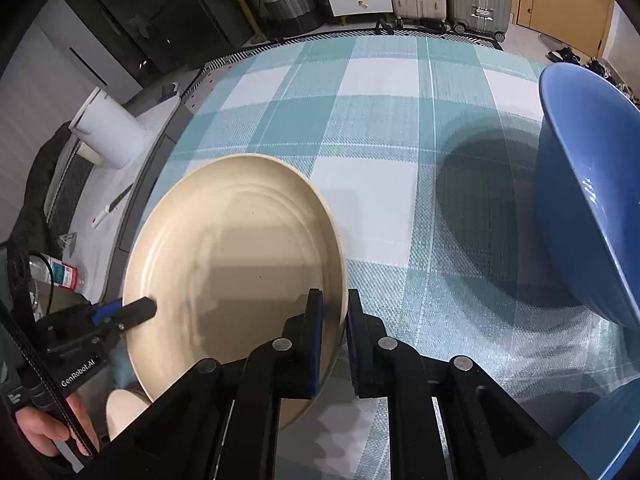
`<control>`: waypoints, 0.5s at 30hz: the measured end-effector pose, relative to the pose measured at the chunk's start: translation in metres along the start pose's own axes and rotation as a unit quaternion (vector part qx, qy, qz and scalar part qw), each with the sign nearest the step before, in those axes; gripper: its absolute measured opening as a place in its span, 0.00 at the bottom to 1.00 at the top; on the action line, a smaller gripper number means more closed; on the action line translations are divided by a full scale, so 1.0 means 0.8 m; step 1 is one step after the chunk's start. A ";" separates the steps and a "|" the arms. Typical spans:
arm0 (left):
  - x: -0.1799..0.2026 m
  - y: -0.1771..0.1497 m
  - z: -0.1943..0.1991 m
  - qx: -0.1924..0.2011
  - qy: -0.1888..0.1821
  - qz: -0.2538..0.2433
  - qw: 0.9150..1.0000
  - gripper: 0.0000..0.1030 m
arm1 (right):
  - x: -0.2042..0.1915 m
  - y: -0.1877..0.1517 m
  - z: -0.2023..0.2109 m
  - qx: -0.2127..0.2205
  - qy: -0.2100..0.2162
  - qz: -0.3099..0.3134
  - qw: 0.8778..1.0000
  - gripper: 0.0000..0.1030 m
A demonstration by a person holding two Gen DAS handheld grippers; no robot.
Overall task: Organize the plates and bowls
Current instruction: 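Lift the cream plate with both grippers and carry it over the plate stack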
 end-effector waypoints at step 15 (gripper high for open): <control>0.009 0.006 0.034 0.012 -0.002 -0.003 1.000 0.13 | -0.007 0.006 0.029 0.018 0.019 -0.005 1.000 0.11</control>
Point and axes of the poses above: each gripper's, at about its wrist camera, not at the fingertips, and z roughly against the way its jaws point, x to its right, y to its top, the point moved 4 cm from there along -z, roughly the way its jaws point, and after that the axes turned 13 degrees about -z, right-handed, at the moved point
